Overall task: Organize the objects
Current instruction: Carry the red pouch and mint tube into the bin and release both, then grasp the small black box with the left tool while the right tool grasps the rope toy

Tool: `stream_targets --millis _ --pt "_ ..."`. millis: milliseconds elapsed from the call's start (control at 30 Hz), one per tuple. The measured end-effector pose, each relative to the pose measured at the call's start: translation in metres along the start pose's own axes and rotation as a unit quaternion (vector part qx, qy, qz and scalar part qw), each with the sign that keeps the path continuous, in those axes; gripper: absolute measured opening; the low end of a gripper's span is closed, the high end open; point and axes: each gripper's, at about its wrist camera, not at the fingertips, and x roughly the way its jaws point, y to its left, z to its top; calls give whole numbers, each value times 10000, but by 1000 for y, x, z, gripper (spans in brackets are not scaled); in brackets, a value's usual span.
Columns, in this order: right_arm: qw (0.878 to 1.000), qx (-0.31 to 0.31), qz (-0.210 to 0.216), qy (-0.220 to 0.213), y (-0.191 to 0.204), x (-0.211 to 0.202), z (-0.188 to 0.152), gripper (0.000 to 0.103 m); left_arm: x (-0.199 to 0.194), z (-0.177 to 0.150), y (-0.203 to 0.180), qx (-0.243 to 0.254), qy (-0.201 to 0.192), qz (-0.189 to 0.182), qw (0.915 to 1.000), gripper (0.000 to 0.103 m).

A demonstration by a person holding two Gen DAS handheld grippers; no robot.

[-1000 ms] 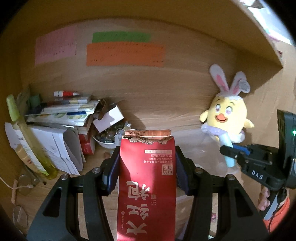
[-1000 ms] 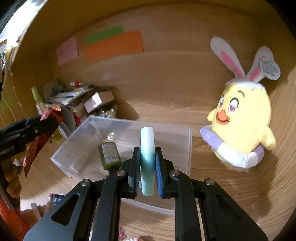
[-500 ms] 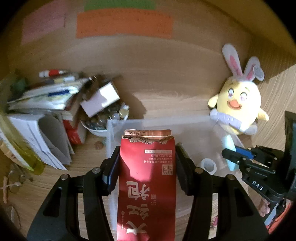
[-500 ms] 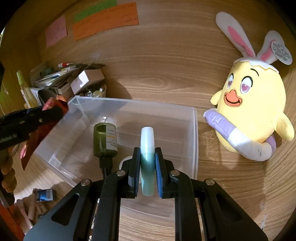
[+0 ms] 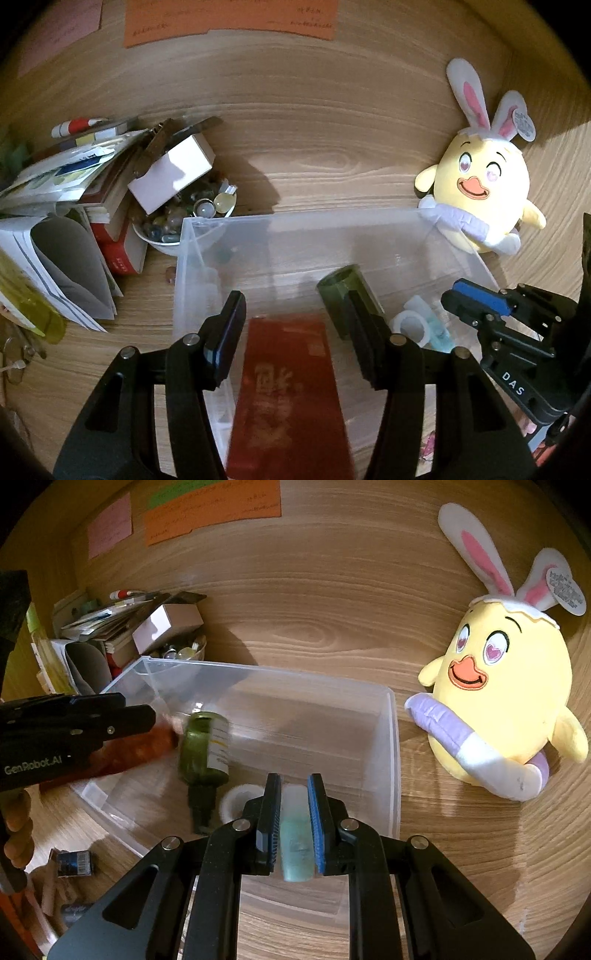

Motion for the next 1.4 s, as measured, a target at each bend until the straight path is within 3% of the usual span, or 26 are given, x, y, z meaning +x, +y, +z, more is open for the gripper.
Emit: stream_targets --millis 200,300,600,667,767,1067,1400 --pt "10000 -7 18 2 2 -3 -1 14 -13 1 1 0 -143 1 9999 67" --pt "10000 8 54 -15 2 -7 -1 19 -23 -1 0 55 -221 13 9997 72" --pt "9995 -22 160 -283 8 -36 0 47 -52 -16 -1 173 -385 86 9991 86" --pt "9992 -36 152 -356 10 -44 -2 60 -60 -21 -2 214 -461 122 9986 90" --pt "9986 -55 141 -507 11 -57 -6 69 -72 -28 -2 259 -554 124 9981 95" --pt "9972 -113 156 -728 13 -89 -26 81 -93 -49 -2 379 -503 55 9980 98" --pt "9978 -153 125 -626 13 -97 -54 81 -90 -77 7 421 -150 60 9990 98"
